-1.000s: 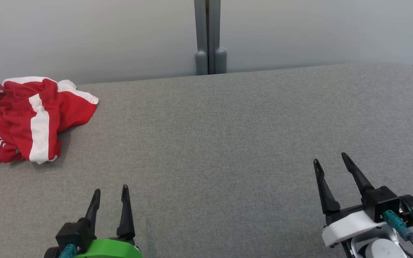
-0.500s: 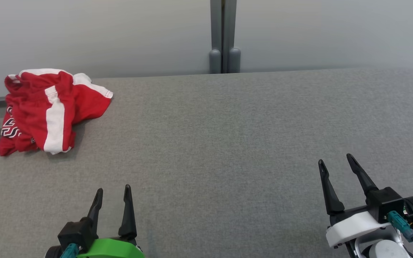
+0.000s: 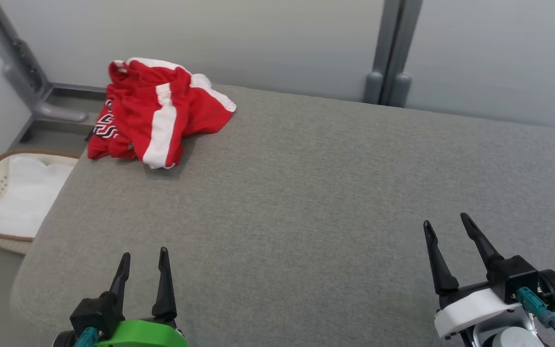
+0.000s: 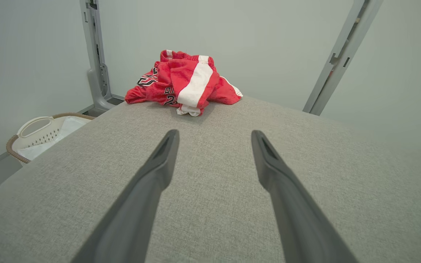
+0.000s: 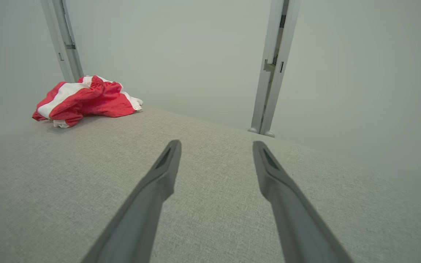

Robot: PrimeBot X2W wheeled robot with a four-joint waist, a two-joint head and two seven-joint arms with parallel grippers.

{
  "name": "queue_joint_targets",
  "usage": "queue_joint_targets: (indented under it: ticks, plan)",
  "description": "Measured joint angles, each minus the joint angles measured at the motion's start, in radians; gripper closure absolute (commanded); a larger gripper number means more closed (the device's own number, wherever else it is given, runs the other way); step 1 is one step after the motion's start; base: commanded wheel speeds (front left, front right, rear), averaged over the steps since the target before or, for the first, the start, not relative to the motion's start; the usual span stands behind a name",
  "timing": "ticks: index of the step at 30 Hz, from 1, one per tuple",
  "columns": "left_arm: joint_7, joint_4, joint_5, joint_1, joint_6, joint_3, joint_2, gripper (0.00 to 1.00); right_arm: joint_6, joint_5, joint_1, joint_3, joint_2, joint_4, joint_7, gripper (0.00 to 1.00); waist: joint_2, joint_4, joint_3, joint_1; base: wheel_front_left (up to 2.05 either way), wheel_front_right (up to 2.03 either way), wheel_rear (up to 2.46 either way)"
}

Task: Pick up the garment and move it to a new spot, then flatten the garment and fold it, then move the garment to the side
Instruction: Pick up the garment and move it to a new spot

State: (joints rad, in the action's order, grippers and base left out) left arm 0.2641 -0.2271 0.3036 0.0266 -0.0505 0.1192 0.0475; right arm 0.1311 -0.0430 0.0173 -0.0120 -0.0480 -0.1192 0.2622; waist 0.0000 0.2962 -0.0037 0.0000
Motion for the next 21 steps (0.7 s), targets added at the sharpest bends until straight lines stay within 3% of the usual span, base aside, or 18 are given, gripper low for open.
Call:
queue_joint_targets:
  ticks: [10,21]
  plan:
    - [0.0,0.006,0.002,0.004,-0.002,-0.013,0.0,0.0,0.0,0.0,-0.002,-0.014,0.0,-0.01,0.001,0.0,0.0,0.141,-0.011,0.0,0.0,0.0,0.0]
    - [0.0,0.027,-0.007,0.005,0.006,-0.04,0.0,0.0,0.0,0.009,-0.002,-0.01,0.0,-0.012,0.001,0.0,0.0,0.164,-0.009,0.0,0.0,0.0,0.0]
